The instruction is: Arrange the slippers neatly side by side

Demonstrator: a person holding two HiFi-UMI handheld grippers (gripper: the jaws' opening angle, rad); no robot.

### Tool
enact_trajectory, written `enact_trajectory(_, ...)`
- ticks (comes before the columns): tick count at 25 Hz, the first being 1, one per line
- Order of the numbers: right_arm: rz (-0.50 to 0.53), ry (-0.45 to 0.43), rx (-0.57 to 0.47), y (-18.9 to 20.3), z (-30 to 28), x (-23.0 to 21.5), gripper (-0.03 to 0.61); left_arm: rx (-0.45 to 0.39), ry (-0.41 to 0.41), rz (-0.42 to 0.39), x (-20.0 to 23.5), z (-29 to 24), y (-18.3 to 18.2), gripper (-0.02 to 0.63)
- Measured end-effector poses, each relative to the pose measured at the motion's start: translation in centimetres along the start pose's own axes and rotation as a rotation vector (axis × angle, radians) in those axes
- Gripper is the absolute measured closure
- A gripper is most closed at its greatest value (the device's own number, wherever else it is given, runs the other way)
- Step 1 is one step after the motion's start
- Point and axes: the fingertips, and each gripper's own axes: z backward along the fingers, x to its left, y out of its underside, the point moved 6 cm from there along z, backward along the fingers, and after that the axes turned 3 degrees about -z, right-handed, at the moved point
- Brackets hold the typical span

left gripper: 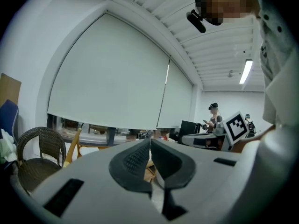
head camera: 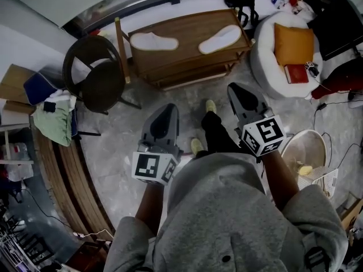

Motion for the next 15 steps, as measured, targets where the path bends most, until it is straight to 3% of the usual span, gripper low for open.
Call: enact_trajectory(15, -0.056, 0.036, 0.061, -1.6, -12.1, -11.2, 0.543, 0.054, -0.024, -0.024, 6.5, -13.7, -2.3, 0.591)
